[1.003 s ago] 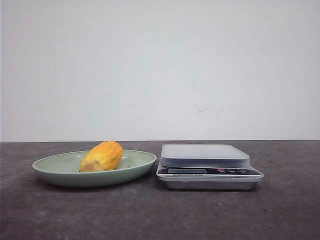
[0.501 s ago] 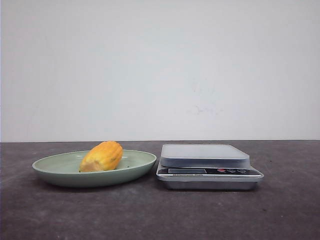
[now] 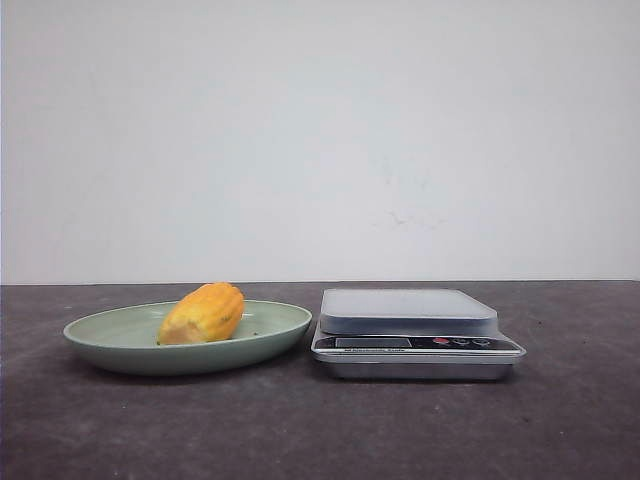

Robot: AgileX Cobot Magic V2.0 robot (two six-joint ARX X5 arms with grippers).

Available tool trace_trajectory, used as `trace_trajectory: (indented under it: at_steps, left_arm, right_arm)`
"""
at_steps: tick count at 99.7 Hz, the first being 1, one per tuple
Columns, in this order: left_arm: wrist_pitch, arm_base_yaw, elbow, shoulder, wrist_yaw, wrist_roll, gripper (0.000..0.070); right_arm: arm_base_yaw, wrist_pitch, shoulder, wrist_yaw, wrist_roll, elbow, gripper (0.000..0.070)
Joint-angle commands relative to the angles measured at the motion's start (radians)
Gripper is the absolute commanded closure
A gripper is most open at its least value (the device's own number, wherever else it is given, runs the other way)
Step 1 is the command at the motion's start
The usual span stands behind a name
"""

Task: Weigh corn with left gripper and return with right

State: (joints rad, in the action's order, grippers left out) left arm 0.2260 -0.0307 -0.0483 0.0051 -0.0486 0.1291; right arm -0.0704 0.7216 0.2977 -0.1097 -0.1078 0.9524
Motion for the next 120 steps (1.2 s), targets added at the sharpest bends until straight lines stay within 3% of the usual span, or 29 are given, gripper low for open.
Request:
trace_trajectory:
  at_steps: [1, 23, 36, 50, 63, 120]
  left_arm:
    - [0.005, -0.003, 0.017, -0.002, 0.005, -0.012, 0.0688]
    - [0.005, -0.003, 0.017, -0.002, 0.005, -0.012, 0.0688]
    - [0.005, -0.003, 0.017, -0.002, 0.005, -0.012, 0.0688]
    - [0.005, -0.003, 0.017, -0.002, 0.005, -0.012, 0.0688]
    - [0.005, -0.003, 0.017, -0.002, 0.005, -0.012, 0.0688]
    - [0.005, -0.003, 0.017, -0.002, 0.005, -0.012, 0.0688]
  right_arm:
    - [0.046, -0.155, -0.047, 0.022, 0.015, -0.152, 0.0691]
    - [0.119, -0.401, -0.173, 0.067, 0.032, -0.569, 0.0691]
    - [0.118, -0.476, -0.226, 0.071, 0.066, -0.753, 0.0691]
    - [0.108, -0.518, -0.293, 0.13, 0.068, -0.883, 0.0691]
    - [0.103, -0.539, -0.294, 0.171, 0.072, -0.94, 0.0691]
    - [0.103, -0.566, -0.294, 0.166, 0.097, -0.94, 0.0691]
